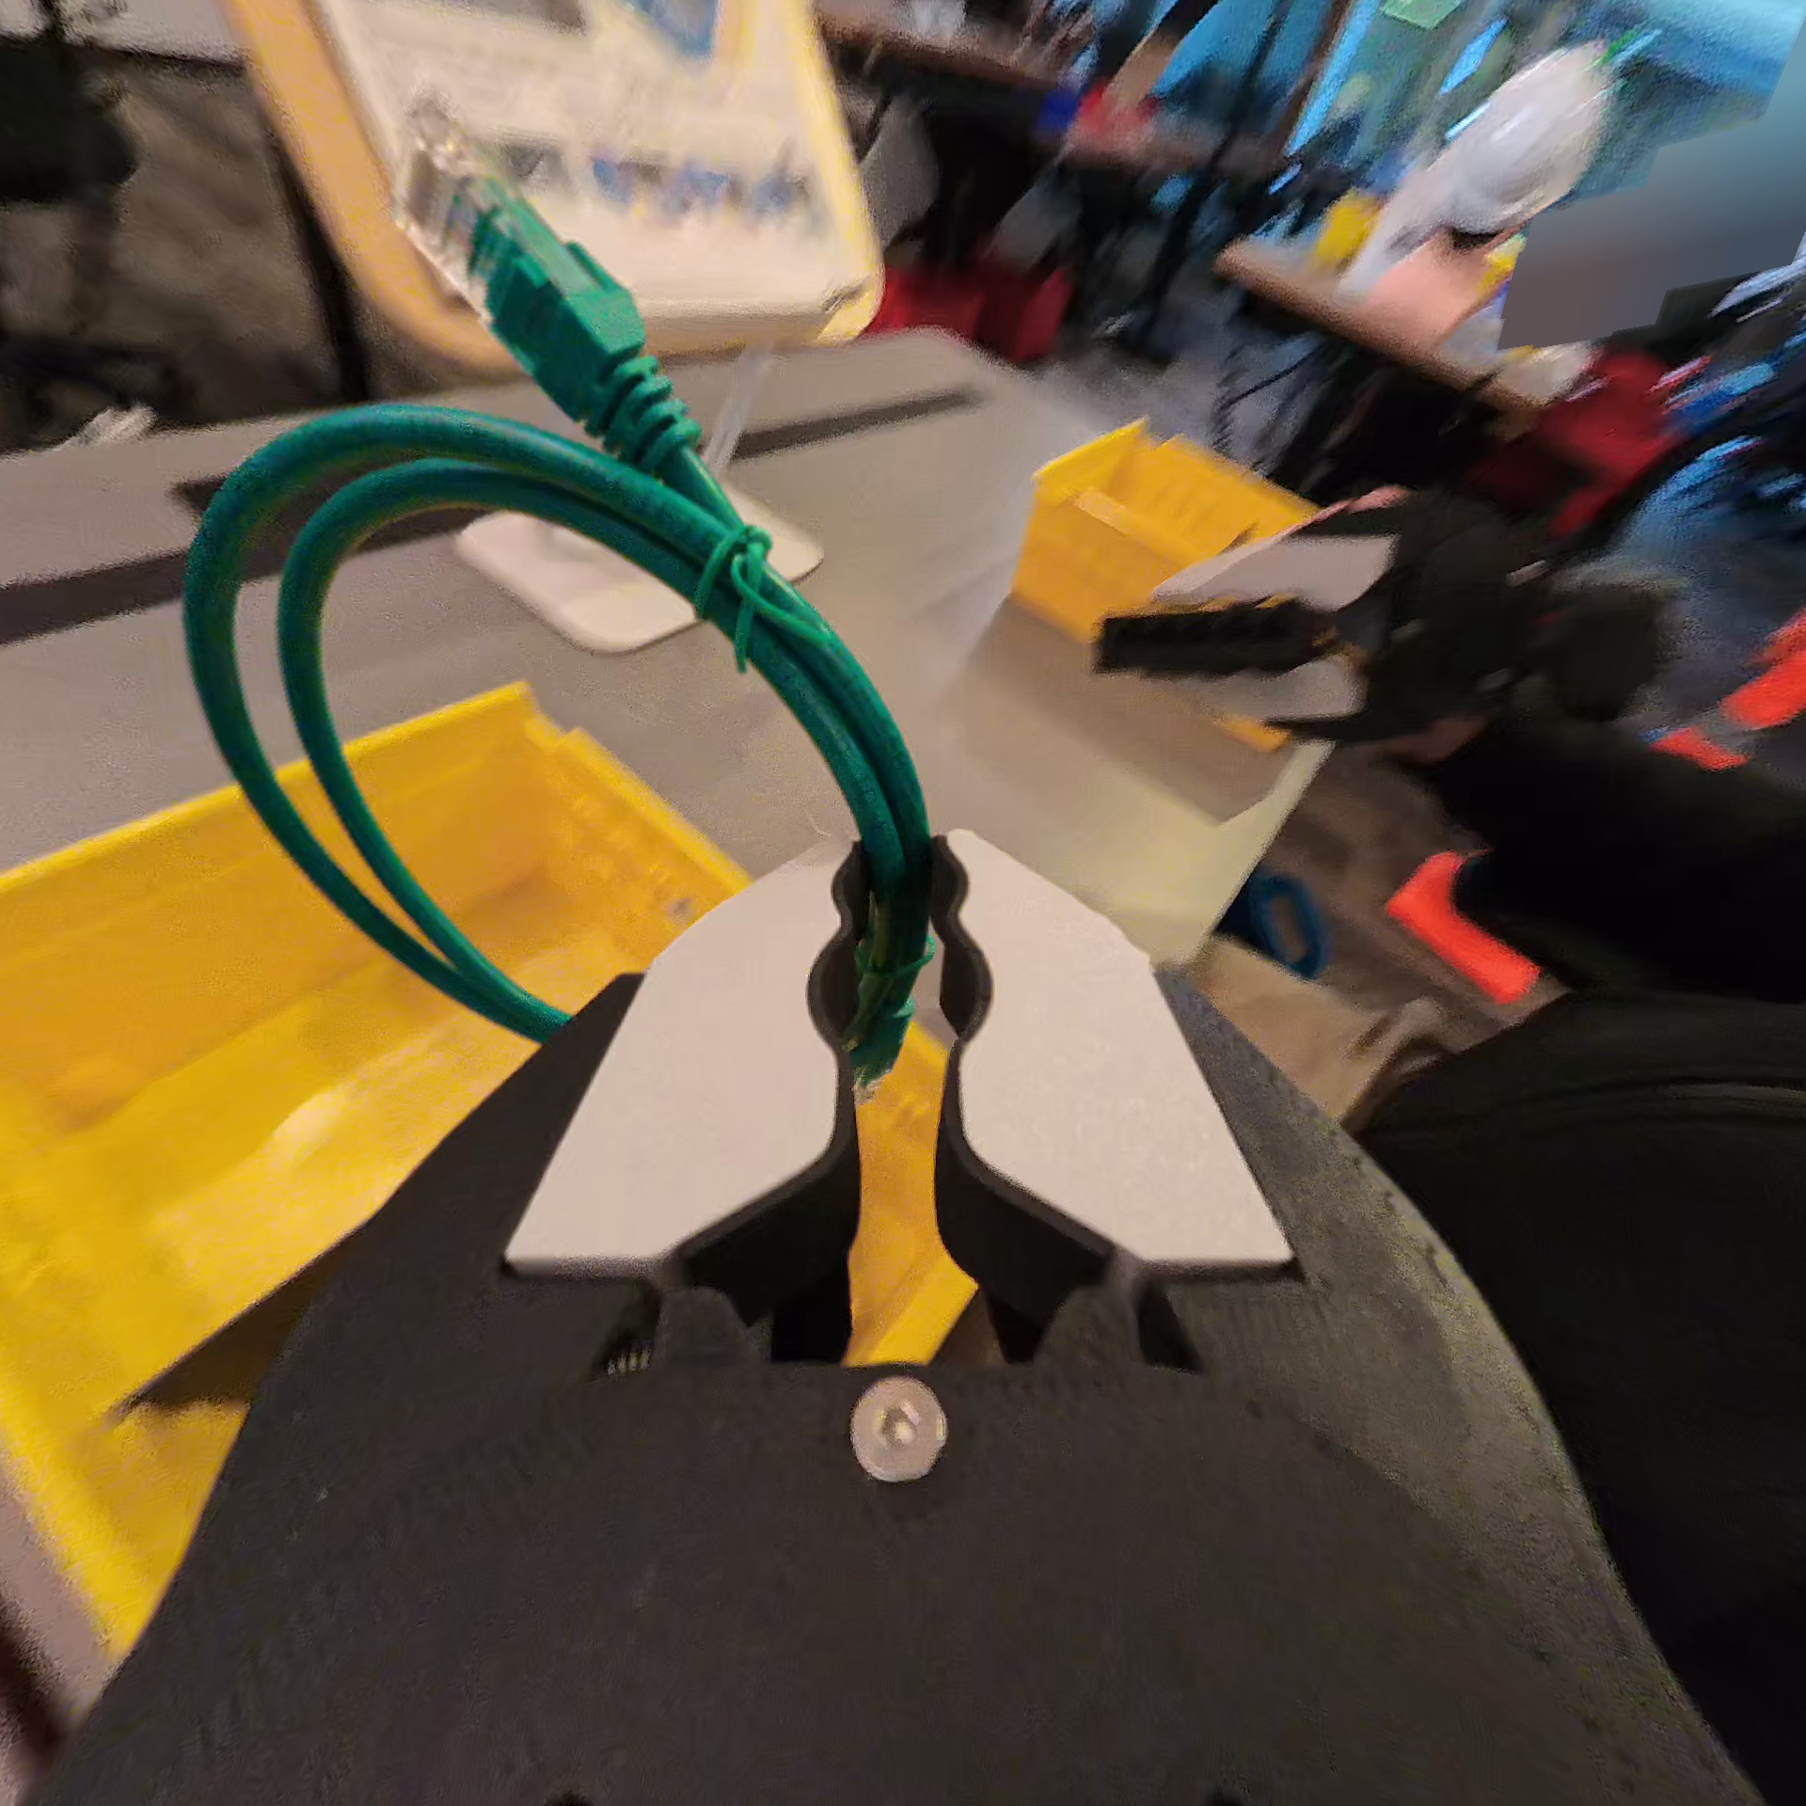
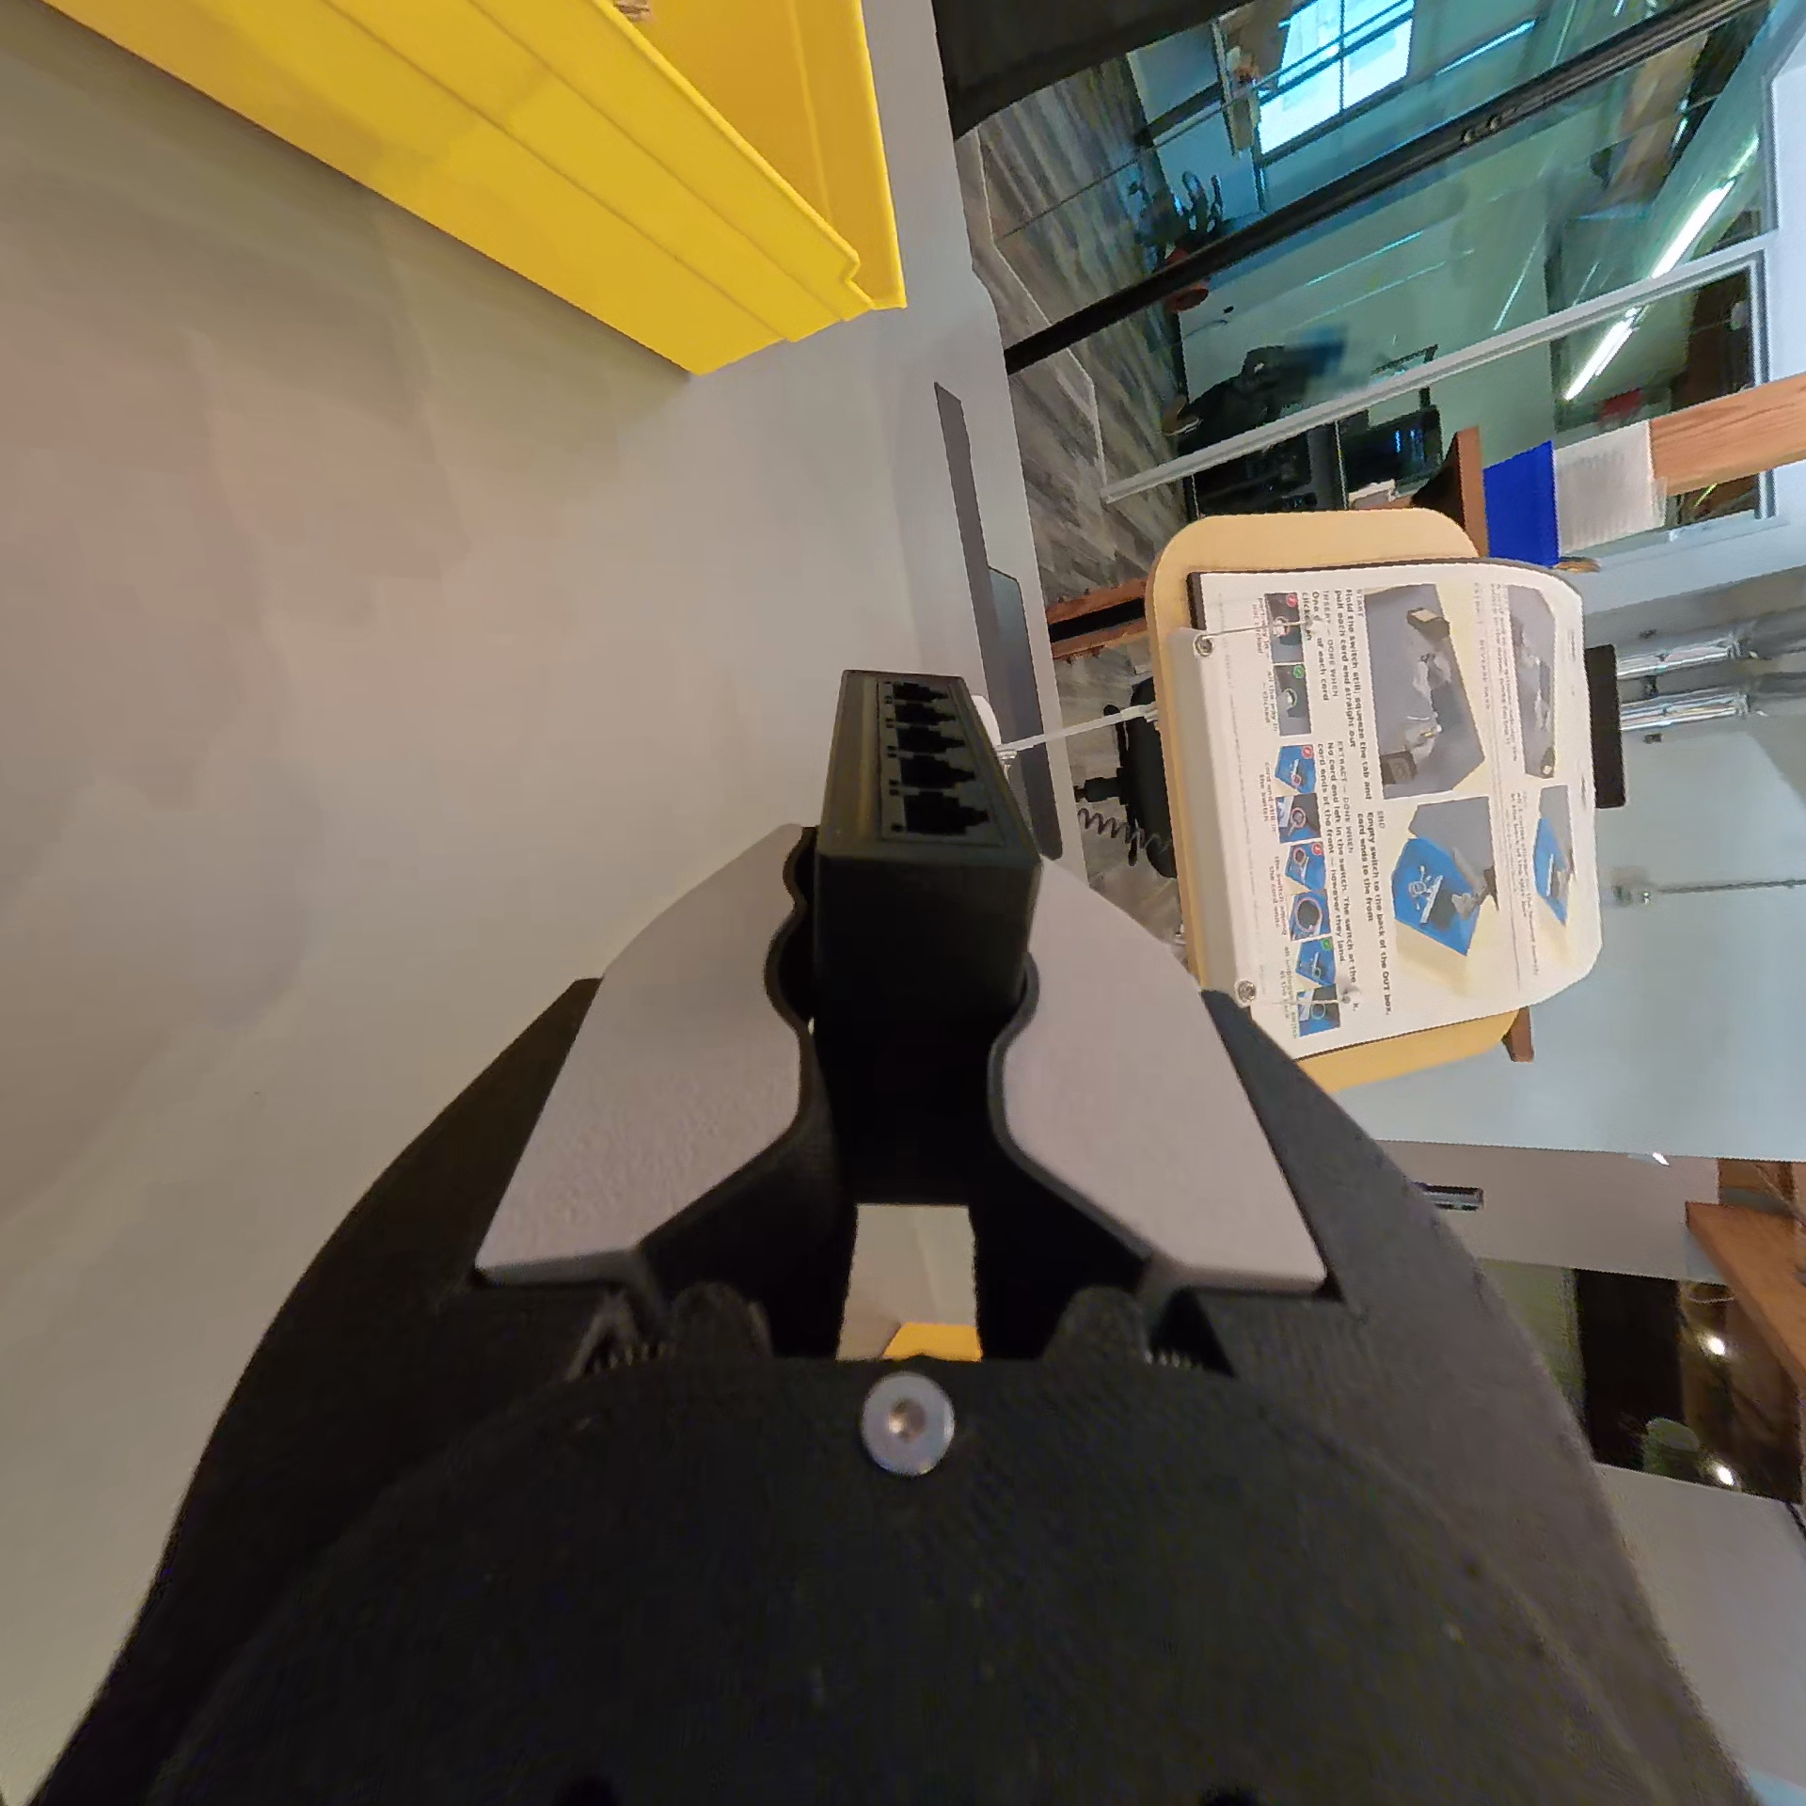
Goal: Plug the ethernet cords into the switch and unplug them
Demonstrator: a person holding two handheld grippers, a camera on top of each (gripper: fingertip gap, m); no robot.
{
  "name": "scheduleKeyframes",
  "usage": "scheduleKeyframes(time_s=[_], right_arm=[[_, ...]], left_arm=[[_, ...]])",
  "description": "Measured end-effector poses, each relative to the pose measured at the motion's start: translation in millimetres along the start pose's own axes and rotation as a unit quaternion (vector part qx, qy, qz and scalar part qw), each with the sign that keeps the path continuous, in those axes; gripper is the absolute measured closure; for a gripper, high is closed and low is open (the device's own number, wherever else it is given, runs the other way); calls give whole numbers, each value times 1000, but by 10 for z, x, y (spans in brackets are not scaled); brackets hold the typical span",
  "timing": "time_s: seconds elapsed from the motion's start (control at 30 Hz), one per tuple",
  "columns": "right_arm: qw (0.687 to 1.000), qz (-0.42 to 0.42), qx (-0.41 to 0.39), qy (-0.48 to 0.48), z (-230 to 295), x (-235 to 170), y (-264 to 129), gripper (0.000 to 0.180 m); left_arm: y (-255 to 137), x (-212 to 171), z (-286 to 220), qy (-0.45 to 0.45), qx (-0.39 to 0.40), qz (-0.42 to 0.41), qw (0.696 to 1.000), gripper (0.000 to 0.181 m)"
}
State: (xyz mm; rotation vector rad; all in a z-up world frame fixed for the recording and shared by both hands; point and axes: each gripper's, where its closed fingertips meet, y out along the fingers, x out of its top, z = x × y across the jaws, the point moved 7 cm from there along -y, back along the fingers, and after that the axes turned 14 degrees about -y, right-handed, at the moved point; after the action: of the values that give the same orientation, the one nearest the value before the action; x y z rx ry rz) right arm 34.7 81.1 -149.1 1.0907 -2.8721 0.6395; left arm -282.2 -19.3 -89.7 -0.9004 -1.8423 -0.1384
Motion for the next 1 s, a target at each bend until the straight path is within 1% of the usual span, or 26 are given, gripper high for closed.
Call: scheduleKeyframes(time_s=[0.07,0.17,0.23,0.33,0.47,0.53,0.57,0.6,0.67,0.7,0.77,0.8,0.83,0.87,0.9,0.93,0.97,1.0], right_arm=[[1000,0,2,7,-9,-17,-1,150],[999,-1,-1,32,-51,-74,-10,150],[998,3,-8,58,-111,-155,-35,150],[995,17,-21,98,-198,-314,-106,150],[986,39,-45,155,-295,-584,-216,150],[982,42,-48,177,-303,-695,-250,150],[981,43,-48,183,-291,-732,-255,150],[981,46,-46,185,-272,-759,-254,150],[980,44,-40,187,-239,-780,-239,150],[981,42,-38,188,-232,-780,-229,150],[981,36,-34,189,-225,-764,-213,150],[981,33,-33,190,-221,-751,-205,150],[981,30,-30,190,-215,-741,-195,150],[981,29,-28,189,-210,-733,-184,150],[981,28,-27,188,-205,-729,-174,150],[981,28,-25,189,-201,-728,-165,150],[981,28,-23,190,-199,-729,-160,150],[981,29,-22,190,-199,-732,-160,150]], left_arm=[[59,77,-167,-15,-67,-12,998,170],[292,203,-489,-20,-133,-41,990,170],[568,239,-642,5,-115,-51,992,170],[1072,197,-789,-25,-122,-82,989,170],[1804,-107,-826,-60,-124,-66,988,169],[2092,-285,-779,-79,-124,-64,987,169],[2224,-396,-745,-87,-123,-53,987,169],[2350,-515,-702,-104,-131,-25,986,169],[2543,-735,-603,-171,-174,24,969,169],[2600,-840,-534,-197,-184,44,962,167],[2604,-938,-426,-224,-223,45,948,165],[2601,-961,-362,-248,-229,60,939,155],[2586,-951,-312,-268,-231,68,933,150],[2560,-919,-266,-271,-217,67,935,148],[2532,-884,-214,-261,-190,64,944,143],[2506,-854,-163,-246,-158,67,954,135],[2466,-802,-121,-225,-128,57,964,134],[2415,-740,-80,-202,-95,34,974,139]])
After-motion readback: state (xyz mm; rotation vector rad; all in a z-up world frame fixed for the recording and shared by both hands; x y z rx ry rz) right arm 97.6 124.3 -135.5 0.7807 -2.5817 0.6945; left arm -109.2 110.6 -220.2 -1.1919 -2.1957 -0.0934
